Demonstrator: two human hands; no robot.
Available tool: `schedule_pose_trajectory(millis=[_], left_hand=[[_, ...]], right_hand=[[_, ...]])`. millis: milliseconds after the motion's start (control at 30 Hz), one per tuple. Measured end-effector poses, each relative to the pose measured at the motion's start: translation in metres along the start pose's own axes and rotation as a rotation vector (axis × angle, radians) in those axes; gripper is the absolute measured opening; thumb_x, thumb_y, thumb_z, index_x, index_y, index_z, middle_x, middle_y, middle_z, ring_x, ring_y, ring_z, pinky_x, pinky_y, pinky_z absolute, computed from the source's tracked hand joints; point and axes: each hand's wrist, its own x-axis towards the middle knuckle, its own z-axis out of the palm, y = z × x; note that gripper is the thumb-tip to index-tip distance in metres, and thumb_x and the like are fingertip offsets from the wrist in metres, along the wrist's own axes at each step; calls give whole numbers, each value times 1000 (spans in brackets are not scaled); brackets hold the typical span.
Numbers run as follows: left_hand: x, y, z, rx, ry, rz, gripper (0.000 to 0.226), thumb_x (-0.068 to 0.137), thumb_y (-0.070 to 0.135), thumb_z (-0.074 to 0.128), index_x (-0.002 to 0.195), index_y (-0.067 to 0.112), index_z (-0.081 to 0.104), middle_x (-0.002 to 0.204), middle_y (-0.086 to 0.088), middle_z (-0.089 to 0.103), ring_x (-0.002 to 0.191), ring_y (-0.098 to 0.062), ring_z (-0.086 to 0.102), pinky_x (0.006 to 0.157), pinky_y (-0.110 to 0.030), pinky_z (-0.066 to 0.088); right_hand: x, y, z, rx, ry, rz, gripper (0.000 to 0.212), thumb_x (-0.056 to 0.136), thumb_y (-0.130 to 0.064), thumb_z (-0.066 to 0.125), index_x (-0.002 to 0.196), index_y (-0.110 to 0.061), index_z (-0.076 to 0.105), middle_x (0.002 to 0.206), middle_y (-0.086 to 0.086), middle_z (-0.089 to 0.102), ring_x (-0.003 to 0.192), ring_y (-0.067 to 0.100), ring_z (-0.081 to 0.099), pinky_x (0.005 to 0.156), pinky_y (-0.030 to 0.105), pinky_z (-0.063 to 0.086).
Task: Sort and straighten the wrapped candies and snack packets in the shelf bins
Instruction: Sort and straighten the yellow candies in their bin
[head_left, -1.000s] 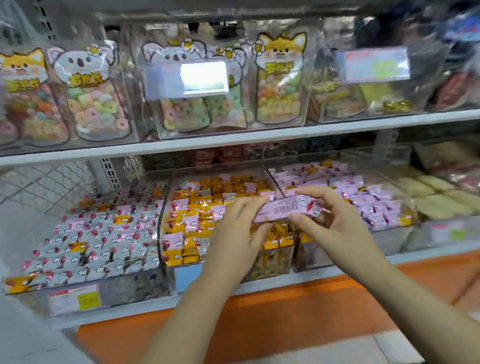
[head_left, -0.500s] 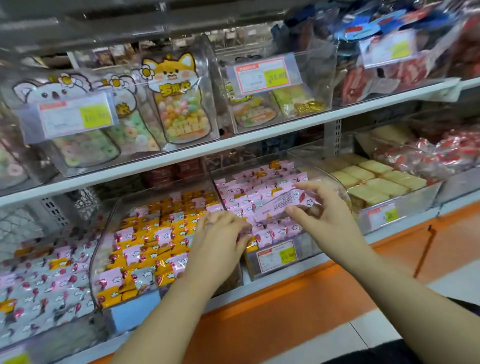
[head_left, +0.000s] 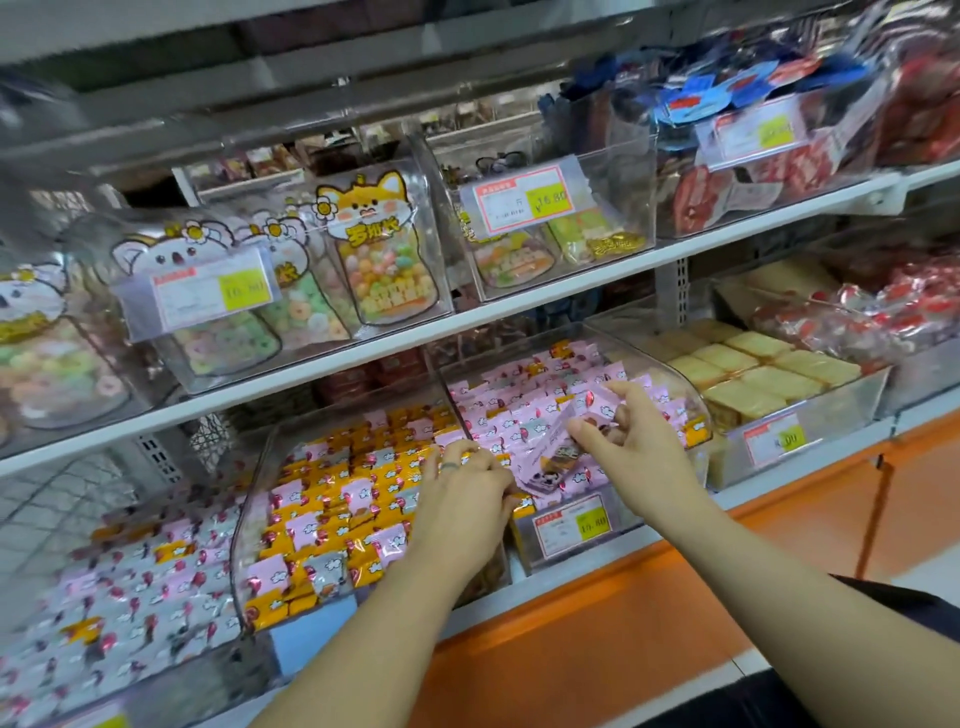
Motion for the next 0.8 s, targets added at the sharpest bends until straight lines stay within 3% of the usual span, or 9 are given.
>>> schedule_pose_trajectory(millis=[100,200,300,333,400,467,567,667,800], left_hand=[[2,0,1,-25,-10,-8,22,97,32,45,106,27,64,118,10,60,133,-19,27,113,-41,17],[3,0,4,-67,5,-28,20,97,26,41,100,25,61,114,8,63,137,-19,26,116,-42,11],[3,0,3,-104,40,-42,21,100,27,35,102,24,56,115,6,59,129,-16,37,114,-40,20],[3,0,0,-156,83,-50,20,101,26,34,100,22,53,110,5,58,117,-17,46,108,-37,30],[4,1,-8,-369,217,-108,17,101,25,34,93,19,48,96,4,52,86,-13,53,81,-29,45],[5,0,-16,-539,334,-155,16,101,25,37,90,20,47,88,8,47,77,-5,49,65,-16,40],[1,-6,-24,-664,471,-164,13,100,19,39,91,22,48,87,11,47,85,6,46,69,-6,34],[-8,-12,-30,-762,593,-226,12,100,17,40,96,23,49,91,7,52,89,1,48,72,-6,36],[-19,-21,-34,-804,709,-277,13,100,18,38,101,25,49,93,3,56,86,-10,53,74,-16,40]], right_hand=[[2,2,5,-116,12,7,44,91,-28,57,129,-16,37,54,-2,40,49,12,38,47,21,30],[4,-4,8,-197,-14,-13,45,93,-24,55,131,-12,35,57,-3,47,49,8,43,45,14,36],[8,-5,7,-241,-32,-13,48,93,-22,54,135,-12,33,59,-3,48,50,7,44,44,12,37],[10,-4,5,-246,-39,-1,49,93,-22,54,135,-12,33,59,-2,49,50,8,45,43,14,36],[12,-2,3,-255,-55,18,49,93,-24,54,136,-12,32,61,1,52,51,12,45,44,19,34],[12,-1,2,-252,-60,15,50,93,-25,54,136,-12,32,64,4,53,52,14,44,46,21,34],[9,-1,1,-186,-50,-6,47,93,-26,54,134,-15,34,65,5,54,56,18,49,52,21,40],[8,-5,0,-57,-47,14,44,92,-29,55,131,-18,37,76,17,62,72,31,61,69,41,50],[6,-4,6,-149,-132,-5,46,93,-31,54,134,-18,36,62,1,46,57,15,45,51,22,36]])
